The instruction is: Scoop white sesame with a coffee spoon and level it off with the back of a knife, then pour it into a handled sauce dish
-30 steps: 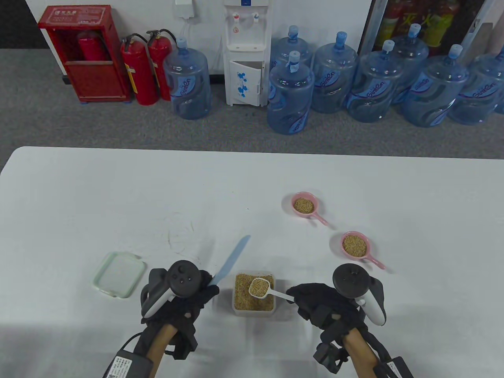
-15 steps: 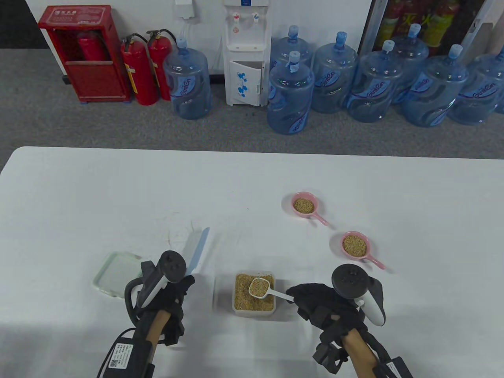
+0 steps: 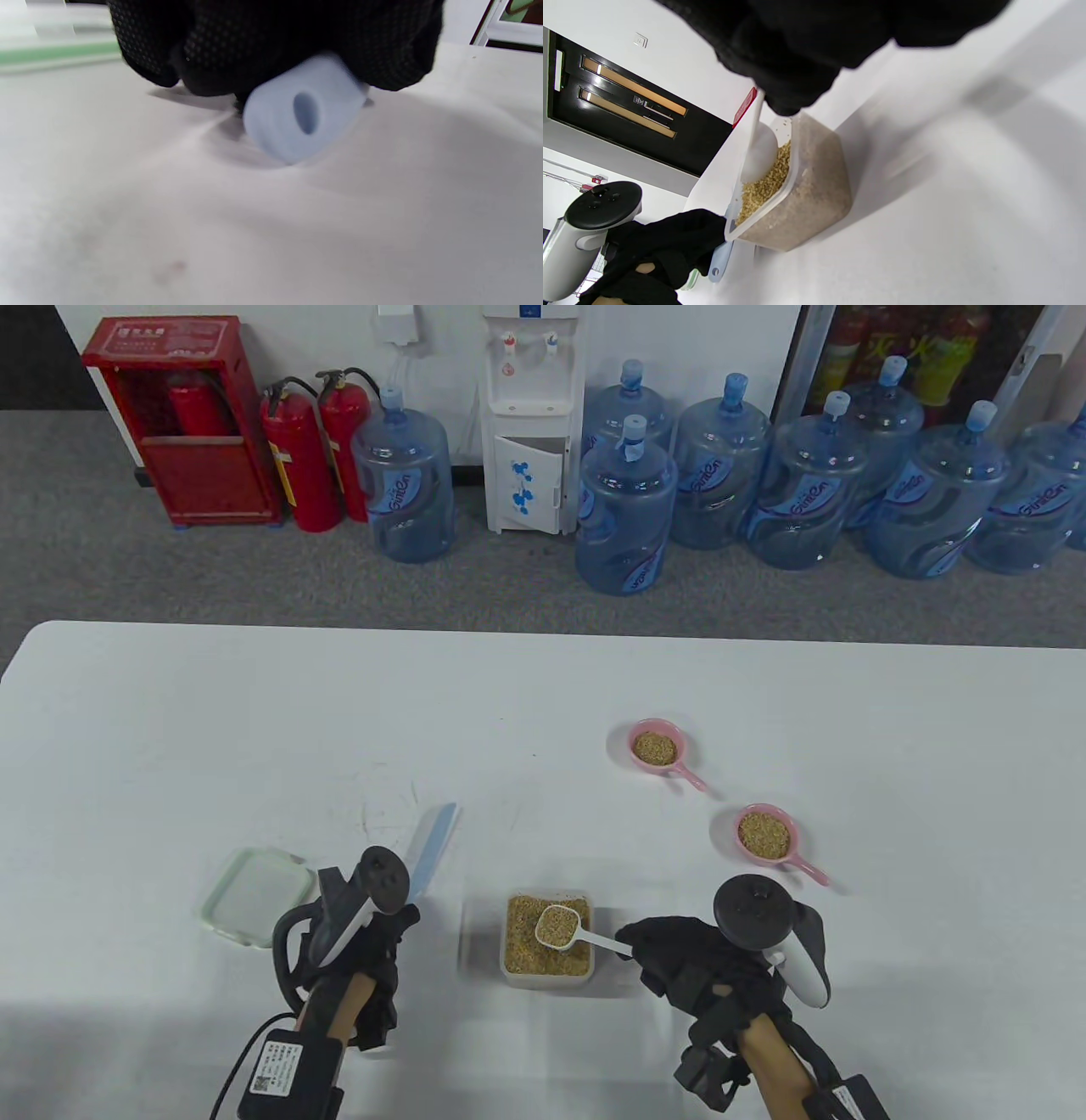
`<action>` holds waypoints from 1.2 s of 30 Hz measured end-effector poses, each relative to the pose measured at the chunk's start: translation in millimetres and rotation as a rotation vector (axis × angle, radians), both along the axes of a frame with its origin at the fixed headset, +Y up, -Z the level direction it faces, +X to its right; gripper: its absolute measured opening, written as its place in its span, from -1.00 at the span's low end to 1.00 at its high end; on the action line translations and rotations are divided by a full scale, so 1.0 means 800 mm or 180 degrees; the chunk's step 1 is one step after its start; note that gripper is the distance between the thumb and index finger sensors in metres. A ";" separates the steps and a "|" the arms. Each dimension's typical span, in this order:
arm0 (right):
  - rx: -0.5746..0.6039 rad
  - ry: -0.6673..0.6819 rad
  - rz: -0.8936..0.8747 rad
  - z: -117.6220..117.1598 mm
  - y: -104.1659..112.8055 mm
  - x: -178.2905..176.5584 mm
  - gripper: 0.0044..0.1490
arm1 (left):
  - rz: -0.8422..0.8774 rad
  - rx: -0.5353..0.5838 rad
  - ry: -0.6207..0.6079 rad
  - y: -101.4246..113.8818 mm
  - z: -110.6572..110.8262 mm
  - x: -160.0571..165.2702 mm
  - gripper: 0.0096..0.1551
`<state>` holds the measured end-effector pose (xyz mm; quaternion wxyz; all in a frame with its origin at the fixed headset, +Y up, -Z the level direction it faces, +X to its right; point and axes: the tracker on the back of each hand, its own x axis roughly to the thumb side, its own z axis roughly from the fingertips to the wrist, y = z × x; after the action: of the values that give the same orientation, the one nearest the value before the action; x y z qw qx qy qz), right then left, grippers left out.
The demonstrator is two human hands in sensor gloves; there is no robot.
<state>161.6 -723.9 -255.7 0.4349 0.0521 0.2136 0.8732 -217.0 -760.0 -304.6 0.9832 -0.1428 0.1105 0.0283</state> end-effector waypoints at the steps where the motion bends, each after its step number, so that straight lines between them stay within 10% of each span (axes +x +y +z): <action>1: 0.0001 -0.0003 0.0001 0.000 0.000 0.000 -0.45 | -0.0137 0.0035 -0.0017 0.000 0.000 0.002 -0.52; 18: 0.0014 0.0002 -0.0014 0.000 0.001 0.000 -0.45 | -0.0582 0.0052 -0.0128 0.000 0.003 0.013 -0.35; 36: 0.0063 0.0031 -0.0077 -0.001 0.000 0.000 -0.45 | -0.0300 0.1257 -0.0768 0.058 0.040 0.028 0.02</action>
<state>161.7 -723.5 -256.4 0.4439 0.0632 0.2064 0.8697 -194.3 -713.7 -272.7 0.9983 0.0553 -0.0090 -0.0139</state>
